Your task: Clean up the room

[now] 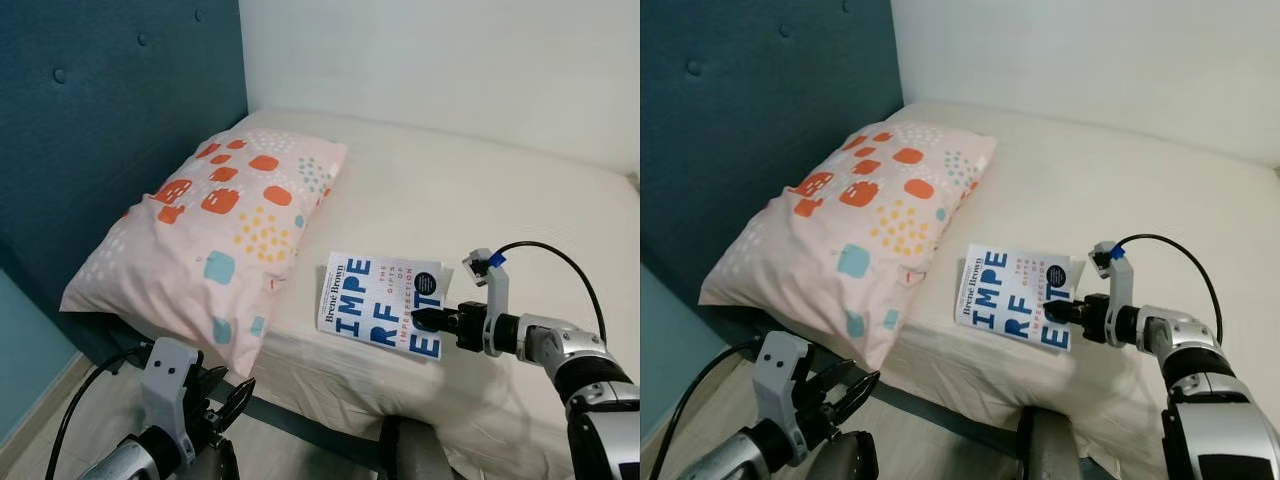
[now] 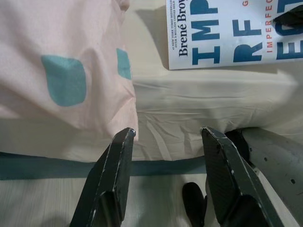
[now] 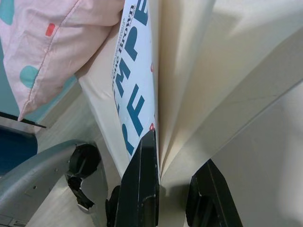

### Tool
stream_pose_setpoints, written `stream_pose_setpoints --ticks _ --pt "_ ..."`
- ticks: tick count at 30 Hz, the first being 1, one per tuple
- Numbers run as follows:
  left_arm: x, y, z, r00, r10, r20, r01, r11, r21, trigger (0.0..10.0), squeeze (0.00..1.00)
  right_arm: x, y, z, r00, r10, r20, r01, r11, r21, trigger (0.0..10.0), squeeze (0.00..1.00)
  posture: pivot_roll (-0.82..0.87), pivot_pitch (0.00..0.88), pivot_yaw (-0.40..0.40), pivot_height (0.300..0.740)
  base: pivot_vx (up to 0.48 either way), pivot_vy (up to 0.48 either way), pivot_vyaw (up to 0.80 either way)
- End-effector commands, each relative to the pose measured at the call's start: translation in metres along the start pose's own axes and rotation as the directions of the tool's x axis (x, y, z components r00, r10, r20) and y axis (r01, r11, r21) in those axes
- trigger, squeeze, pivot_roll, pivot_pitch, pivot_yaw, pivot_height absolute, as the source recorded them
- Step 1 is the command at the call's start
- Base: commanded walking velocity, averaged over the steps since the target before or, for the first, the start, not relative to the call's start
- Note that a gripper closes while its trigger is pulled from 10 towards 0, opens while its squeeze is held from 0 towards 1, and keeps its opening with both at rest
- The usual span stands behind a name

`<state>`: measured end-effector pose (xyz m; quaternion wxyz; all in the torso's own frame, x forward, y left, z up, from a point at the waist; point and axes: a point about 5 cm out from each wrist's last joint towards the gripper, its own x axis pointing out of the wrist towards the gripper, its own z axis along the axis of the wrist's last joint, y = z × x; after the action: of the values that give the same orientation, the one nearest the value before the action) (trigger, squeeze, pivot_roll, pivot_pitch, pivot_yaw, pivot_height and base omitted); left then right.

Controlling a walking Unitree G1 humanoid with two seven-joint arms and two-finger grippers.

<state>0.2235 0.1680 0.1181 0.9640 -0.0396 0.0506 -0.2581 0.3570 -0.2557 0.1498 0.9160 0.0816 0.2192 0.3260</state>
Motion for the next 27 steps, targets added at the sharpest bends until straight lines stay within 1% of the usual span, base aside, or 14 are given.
stream_pose_setpoints --ticks 1,2,6,9,13,21,25,27 --pt "-0.004 0.000 -0.003 1.000 -0.003 -0.026 0.003 1.000 -0.004 10.0 0.00 -0.007 -0.008 -0.006 0.996 -0.083 -0.031 0.082 0.997 -0.014 10.0 0.00 0.15 0.307 -0.066 0.529 0.000 0.000 0.00" --pt "-0.003 0.000 -0.002 1.000 -0.003 -0.027 0.003 1.000 -0.005 10.0 0.00 -0.003 -0.005 -0.007 0.999 -0.051 -0.020 0.051 0.999 0.004 10.0 0.00 0.16 0.308 -0.061 0.529 0.000 0.000 0.00" --pt "-0.003 -0.001 -0.002 1.000 -0.006 -0.028 0.005 1.000 -0.006 10.0 0.00 0.001 -0.002 -0.010 1.000 -0.026 -0.016 0.027 1.000 0.016 10.0 0.00 0.15 0.308 -0.059 0.529 0.000 0.000 0.00" --pt "-0.002 -0.001 -0.002 0.999 -0.010 -0.030 0.010 1.000 -0.006 10.0 0.00 0.006 0.003 -0.013 1.000 0.028 -0.014 -0.027 0.999 0.043 10.0 0.00 0.16 0.311 -0.055 0.529 0.000 0.000 0.00" --pt "-0.001 0.000 -0.001 0.999 -0.012 -0.033 0.012 1.000 -0.005 10.0 0.00 0.010 0.007 -0.017 0.997 0.069 -0.023 -0.068 0.997 0.043 10.0 0.00 0.16 0.312 -0.053 0.529 0.000 0.000 0.00" --pt "-0.002 0.000 0.000 0.999 -0.013 -0.035 0.013 1.000 -0.004 10.0 0.00 0.014 0.010 -0.016 0.996 0.092 -0.016 -0.091 0.995 0.041 10.0 0.00 0.16 0.318 -0.053 0.529 0.000 0.000 0.00" --pt "-0.003 0.001 0.001 0.999 -0.008 -0.034 0.008 1.000 0.000 10.0 0.00 0.017 0.013 -0.005 0.994 0.100 0.052 -0.103 0.993 0.065 10.0 0.00 0.17 0.321 -0.055 0.529 0.000 0.000 0.00" --pt "-0.003 0.001 0.001 0.999 -0.008 -0.034 0.008 1.000 0.000 10.0 0.00 0.017 0.013 -0.005 0.994 0.100 0.052 -0.103 0.993 0.065 10.0 0.00 0.17 0.321 -0.055 0.529 0.000 0.000 0.00"
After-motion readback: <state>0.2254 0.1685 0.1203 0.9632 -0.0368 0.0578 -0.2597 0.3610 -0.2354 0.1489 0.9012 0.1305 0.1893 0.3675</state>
